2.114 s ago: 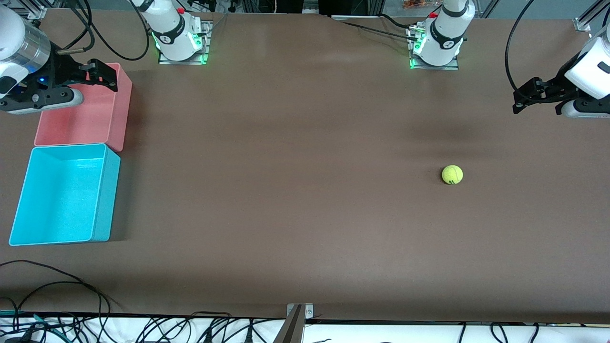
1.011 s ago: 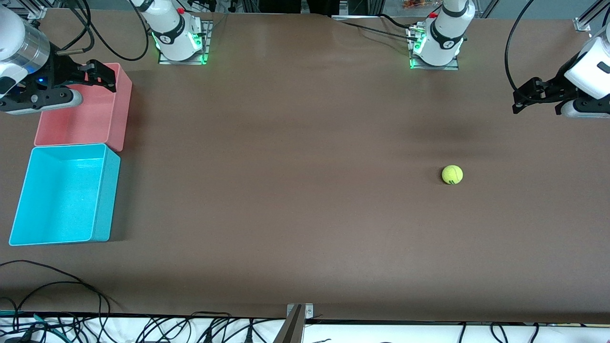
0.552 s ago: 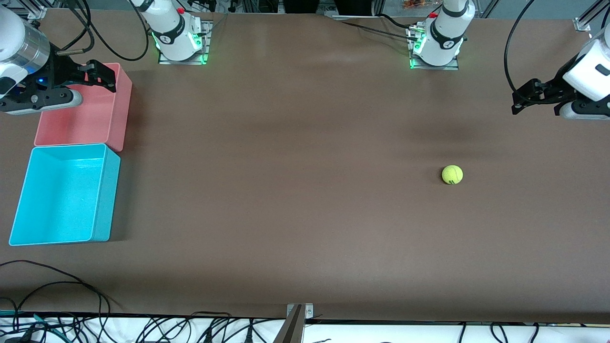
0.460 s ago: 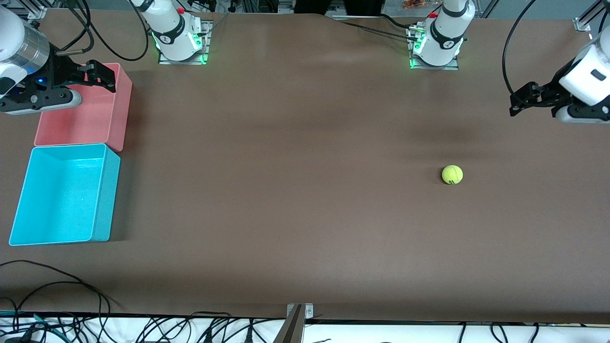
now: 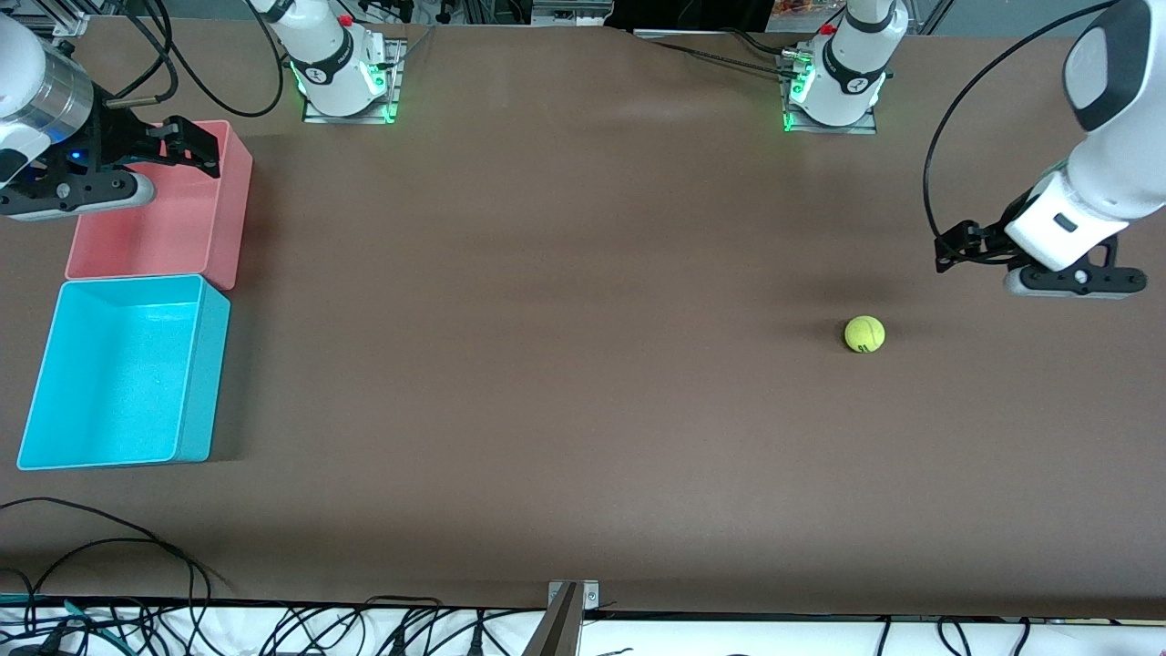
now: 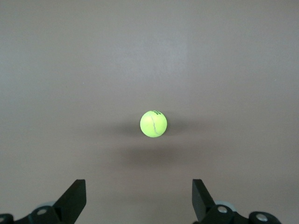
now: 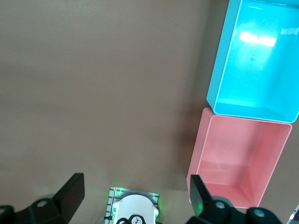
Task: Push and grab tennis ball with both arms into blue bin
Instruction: 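Lower the left gripper beside the tennis ball on the table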
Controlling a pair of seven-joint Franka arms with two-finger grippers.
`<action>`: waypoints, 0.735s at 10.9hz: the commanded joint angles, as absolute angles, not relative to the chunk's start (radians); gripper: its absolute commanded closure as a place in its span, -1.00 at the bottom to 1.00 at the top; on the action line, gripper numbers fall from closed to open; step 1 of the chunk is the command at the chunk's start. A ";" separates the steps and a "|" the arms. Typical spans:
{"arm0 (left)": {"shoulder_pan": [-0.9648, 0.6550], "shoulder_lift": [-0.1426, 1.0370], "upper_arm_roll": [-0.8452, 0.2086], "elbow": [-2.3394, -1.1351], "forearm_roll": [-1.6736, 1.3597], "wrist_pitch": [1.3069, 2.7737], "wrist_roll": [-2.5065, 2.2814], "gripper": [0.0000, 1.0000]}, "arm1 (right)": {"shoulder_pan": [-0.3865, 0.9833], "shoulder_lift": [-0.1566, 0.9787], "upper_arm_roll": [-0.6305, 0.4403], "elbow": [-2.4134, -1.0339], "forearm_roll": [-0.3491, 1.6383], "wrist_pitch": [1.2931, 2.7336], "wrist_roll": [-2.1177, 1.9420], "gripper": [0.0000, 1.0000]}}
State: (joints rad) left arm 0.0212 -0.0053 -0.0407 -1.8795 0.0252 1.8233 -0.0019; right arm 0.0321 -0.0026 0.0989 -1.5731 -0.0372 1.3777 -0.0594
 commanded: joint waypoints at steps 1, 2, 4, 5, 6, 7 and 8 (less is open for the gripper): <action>0.029 0.024 -0.035 -1.907 0.018 1.844 0.017 -1.00 | 0.031 0.002 0.100 -1.559 -0.051 1.371 -0.078 -1.00; 0.031 0.052 -0.032 -1.908 0.018 1.844 0.017 -1.00 | 0.031 0.002 0.100 -1.559 -0.051 1.370 -0.078 -1.00; 0.031 0.113 -0.031 -1.911 0.018 1.859 0.015 -1.00 | 0.031 0.002 0.100 -1.559 -0.052 1.370 -0.078 -1.00; 0.031 0.127 -0.031 -1.936 0.018 1.911 0.015 -1.00 | 0.031 0.002 0.100 -1.559 -0.051 1.370 -0.078 -1.00; 0.031 0.135 -0.031 -1.975 0.018 1.981 0.015 -1.00 | 0.031 0.002 0.100 -1.559 -0.051 1.371 -0.078 -1.00; 0.031 0.137 -0.031 -2.014 0.020 2.032 0.015 -1.00 | 0.031 0.002 0.100 -1.559 -0.051 1.373 -0.078 -1.00; 0.031 0.137 -0.031 -2.043 0.020 2.072 0.014 -1.00 | 0.031 0.002 0.100 -1.559 -0.051 1.373 -0.078 -1.00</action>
State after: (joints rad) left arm 0.0251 0.1444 -0.0290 -1.9716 0.0253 1.9808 -0.0012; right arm 0.0321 -0.0003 0.0989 -1.5732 -0.0373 1.3777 -0.0596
